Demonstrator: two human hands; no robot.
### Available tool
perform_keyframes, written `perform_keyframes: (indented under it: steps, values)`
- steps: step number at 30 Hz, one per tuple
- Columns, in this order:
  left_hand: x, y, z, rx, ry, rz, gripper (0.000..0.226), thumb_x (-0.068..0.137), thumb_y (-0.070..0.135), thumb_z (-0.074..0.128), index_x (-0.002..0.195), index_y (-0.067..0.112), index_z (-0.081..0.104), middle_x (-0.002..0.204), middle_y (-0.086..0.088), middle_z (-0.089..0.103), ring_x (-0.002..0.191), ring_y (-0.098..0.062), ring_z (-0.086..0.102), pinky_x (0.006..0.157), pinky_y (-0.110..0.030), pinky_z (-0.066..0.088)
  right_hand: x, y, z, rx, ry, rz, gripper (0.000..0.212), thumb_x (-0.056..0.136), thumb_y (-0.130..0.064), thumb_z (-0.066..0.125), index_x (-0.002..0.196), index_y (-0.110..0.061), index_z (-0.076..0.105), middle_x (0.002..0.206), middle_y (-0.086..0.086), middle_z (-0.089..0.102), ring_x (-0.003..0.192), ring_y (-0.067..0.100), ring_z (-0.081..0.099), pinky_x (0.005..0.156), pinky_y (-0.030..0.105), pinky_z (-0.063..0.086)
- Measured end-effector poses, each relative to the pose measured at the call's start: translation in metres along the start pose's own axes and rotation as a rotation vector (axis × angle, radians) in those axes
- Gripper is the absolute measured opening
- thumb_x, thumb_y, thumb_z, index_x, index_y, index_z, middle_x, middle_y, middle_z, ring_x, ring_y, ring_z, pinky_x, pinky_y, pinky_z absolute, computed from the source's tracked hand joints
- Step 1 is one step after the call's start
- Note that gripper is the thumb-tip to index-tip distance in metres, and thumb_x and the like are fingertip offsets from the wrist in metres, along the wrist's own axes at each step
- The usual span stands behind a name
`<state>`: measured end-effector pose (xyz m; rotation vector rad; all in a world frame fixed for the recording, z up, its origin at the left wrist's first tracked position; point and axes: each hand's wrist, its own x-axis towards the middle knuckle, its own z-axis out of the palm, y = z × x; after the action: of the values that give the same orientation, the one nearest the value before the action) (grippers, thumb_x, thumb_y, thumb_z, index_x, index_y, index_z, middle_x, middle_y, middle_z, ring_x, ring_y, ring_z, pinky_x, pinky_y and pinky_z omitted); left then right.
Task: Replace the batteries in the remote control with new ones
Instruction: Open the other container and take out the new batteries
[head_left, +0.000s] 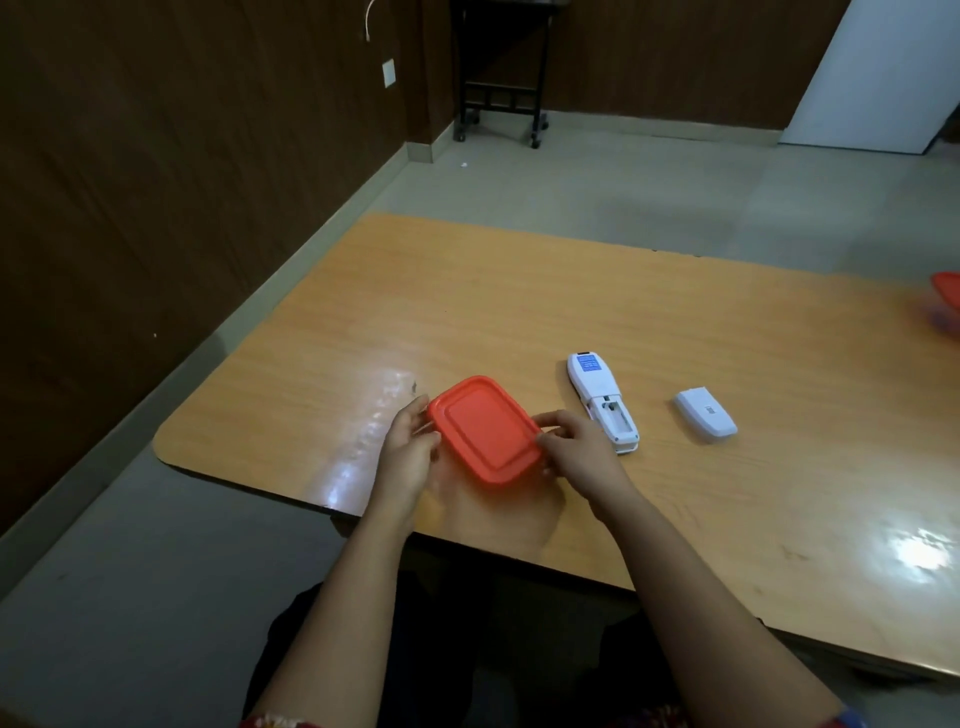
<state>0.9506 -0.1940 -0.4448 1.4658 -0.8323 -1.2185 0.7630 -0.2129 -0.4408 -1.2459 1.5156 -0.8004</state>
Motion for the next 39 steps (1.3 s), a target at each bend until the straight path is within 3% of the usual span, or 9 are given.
perform_keyframes:
  steps: [3,6,10,14,17,20,25,32,39]
  values:
    - [0.0,-0.003,-0.005,0.092,0.051,0.017,0.049,0.086,-0.007,0.041,0.129,0.015,0.053,0.106,-0.001,0.06,0.09,-0.021,0.056,0.074,-0.029,0.046,0.007,-0.004,-0.002,0.082,0.076,-0.051,0.032,0.089,-0.006,0.048,0.115,-0.016,0.064,0.081,0.001,0.059,0.068,0.012,0.057,0.066,0.024,0.048]
    - [-0.003,-0.009,-0.006,0.184,0.063,0.035,0.05,0.078,-0.009,0.037,0.109,0.02,0.064,0.098,0.001,0.066,0.092,-0.02,0.061,0.071,-0.029,0.047,0.013,-0.012,0.002,0.143,0.071,-0.149,0.034,0.091,-0.008,0.053,0.124,-0.016,0.058,0.113,-0.003,0.061,0.102,0.011,0.059,0.084,0.021,0.049]
    - [-0.006,-0.017,-0.012,0.313,0.128,0.056,0.037,0.077,-0.006,0.041,0.087,0.023,0.062,0.094,0.001,0.067,0.093,-0.024,0.064,0.073,-0.039,0.049,0.023,-0.012,0.007,-0.059,-0.003,-0.315,0.037,0.089,-0.011,0.055,0.125,-0.019,0.059,0.125,-0.006,0.059,0.12,0.009,0.052,0.106,0.033,0.041]
    - [-0.009,-0.016,-0.015,0.367,0.125,0.174,0.049,0.08,-0.007,0.056,0.118,0.024,0.05,0.125,0.002,0.043,0.109,-0.015,0.054,0.089,-0.035,0.051,0.019,-0.008,0.011,-0.548,0.005,-0.645,0.043,0.084,-0.03,0.062,0.125,-0.02,0.059,0.139,0.001,0.051,0.133,0.02,0.042,0.111,0.037,0.032]
    - [-0.004,-0.013,-0.023,0.411,-0.074,0.25,0.092,0.075,-0.006,0.067,0.146,0.031,0.021,0.14,0.009,0.026,0.13,-0.008,0.033,0.105,-0.031,0.037,0.008,-0.007,0.018,-0.711,-0.05,-0.805,0.055,0.077,-0.048,0.063,0.126,-0.025,0.057,0.141,-0.002,0.051,0.135,0.019,0.04,0.109,0.035,0.031]
    - [0.004,-0.013,-0.025,0.461,-0.227,0.26,0.113,0.068,0.008,0.081,0.151,0.028,0.008,0.144,0.01,0.035,0.132,-0.006,0.037,0.108,-0.028,0.035,0.006,0.004,0.025,-0.781,-0.109,-0.806,0.055,0.078,-0.047,0.064,0.127,-0.023,0.058,0.142,-0.002,0.052,0.135,0.021,0.042,0.11,0.04,0.035]
    - [0.004,-0.018,-0.022,0.539,-0.119,0.329,0.104,0.065,0.021,0.085,0.149,0.027,0.023,0.133,0.005,0.042,0.118,-0.008,0.048,0.099,-0.026,0.042,0.009,0.008,0.024,-0.789,-0.098,-0.805,0.05,0.082,-0.043,0.063,0.126,-0.02,0.06,0.134,-0.001,0.057,0.128,0.02,0.05,0.102,0.034,0.041]
    - [0.013,-0.028,-0.02,0.572,-0.044,0.356,0.092,0.057,0.026,0.087,0.137,0.02,0.043,0.131,0.001,0.046,0.12,-0.017,0.051,0.099,-0.036,0.047,0.013,0.025,0.04,-0.872,0.063,-0.997,0.048,0.087,-0.043,0.047,0.115,-0.01,0.067,0.122,0.01,0.067,0.115,0.033,0.062,0.097,0.049,0.047]
    - [0.01,-0.029,-0.018,0.603,0.01,0.396,0.102,0.062,0.026,0.085,0.147,0.022,0.028,0.133,-0.001,0.046,0.119,-0.013,0.048,0.095,-0.025,0.041,0.019,0.035,0.052,-0.879,0.228,-1.119,0.046,0.094,-0.039,0.042,0.113,-0.006,0.069,0.117,0.013,0.069,0.11,0.035,0.064,0.093,0.049,0.051]
